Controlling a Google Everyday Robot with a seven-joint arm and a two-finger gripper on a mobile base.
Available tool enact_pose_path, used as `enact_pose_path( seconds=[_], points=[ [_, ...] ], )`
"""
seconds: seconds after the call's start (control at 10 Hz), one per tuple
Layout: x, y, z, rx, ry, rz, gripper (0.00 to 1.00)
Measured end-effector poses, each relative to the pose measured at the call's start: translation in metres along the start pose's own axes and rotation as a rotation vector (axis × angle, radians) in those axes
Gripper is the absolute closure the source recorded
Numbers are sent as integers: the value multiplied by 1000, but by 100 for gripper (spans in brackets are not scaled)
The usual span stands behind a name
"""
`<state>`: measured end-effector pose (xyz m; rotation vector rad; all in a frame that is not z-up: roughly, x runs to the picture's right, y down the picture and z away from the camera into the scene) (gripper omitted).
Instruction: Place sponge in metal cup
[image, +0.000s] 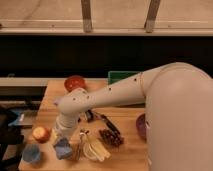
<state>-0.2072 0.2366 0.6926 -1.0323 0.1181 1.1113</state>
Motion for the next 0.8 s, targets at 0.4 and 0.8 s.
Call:
enact_pose_path(
  seconds=[0.4,0.8],
  points=[
    [-4,-1,-12,29,-28,-4,30],
    [-21,-3,-49,86,-103,-17,30]
  ],
)
